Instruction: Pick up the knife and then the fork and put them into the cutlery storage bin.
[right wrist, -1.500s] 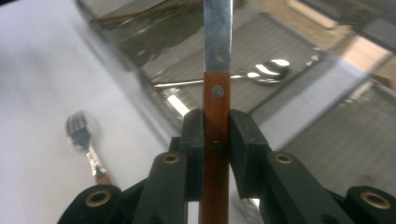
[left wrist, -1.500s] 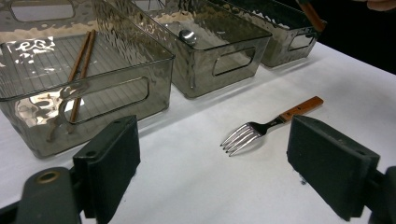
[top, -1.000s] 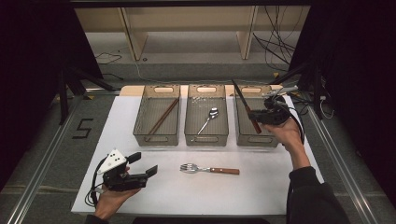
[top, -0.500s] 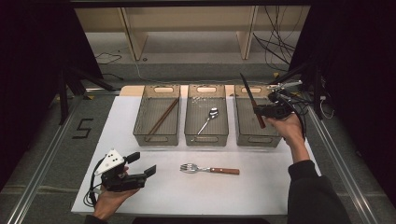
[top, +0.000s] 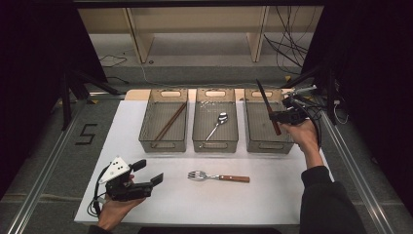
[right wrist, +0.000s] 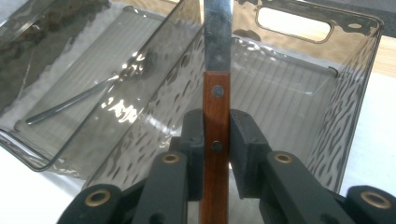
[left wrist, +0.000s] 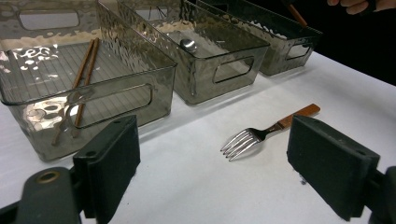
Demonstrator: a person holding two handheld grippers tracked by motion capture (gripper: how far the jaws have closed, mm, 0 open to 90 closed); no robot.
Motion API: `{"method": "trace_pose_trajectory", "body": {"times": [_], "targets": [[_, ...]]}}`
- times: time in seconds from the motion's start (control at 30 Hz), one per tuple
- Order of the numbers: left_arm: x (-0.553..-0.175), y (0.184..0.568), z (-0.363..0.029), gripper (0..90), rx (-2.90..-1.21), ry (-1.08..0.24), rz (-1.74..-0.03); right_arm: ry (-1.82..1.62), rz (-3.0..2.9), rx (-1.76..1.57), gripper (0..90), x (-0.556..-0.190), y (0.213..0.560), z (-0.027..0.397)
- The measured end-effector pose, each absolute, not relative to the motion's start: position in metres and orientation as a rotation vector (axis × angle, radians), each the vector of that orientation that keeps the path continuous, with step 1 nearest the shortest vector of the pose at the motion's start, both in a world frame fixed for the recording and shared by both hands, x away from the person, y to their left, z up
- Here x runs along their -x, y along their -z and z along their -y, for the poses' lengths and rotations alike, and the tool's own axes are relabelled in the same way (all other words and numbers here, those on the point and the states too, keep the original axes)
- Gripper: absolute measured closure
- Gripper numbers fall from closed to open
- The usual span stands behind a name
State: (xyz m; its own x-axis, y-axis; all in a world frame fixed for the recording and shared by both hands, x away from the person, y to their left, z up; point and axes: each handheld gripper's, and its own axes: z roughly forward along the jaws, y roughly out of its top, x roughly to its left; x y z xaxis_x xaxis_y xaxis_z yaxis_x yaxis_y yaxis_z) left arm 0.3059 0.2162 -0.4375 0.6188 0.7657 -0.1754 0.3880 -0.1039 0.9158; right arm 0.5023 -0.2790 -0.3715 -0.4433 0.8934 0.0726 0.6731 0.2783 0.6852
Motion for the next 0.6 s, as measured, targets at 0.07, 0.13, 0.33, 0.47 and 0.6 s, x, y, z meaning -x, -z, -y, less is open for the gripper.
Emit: {"method": "trace_pose_trajectory", "body": {"times": [0.07,0.13,0.33,0.47,0.6], "targets": [[-0.306,0.438,-0.216,16.8,-1.717,-0.418,-0.951,-0.935,-2.226,-1.427,77.0,-0.503,0.372,0.279],[-0.306,0.438,-0.216,16.8,-1.718,-0.419,-0.95,-0.928,-2.226,-1.429,77.0,-0.503,0.373,0.279],[-0.305,0.438,-0.216,16.8,-1.718,-0.419,-0.948,-0.904,-2.23,-1.455,77.0,-0.506,0.381,0.28],[-0.306,0.438,-0.216,16.8,-1.717,-0.423,-0.947,-0.885,-2.233,-1.471,77.0,-0.507,0.388,0.281],[-0.306,0.438,-0.216,16.8,-1.719,-0.42,-0.947,-0.878,-2.235,-1.475,77.0,-0.508,0.389,0.281]]}}
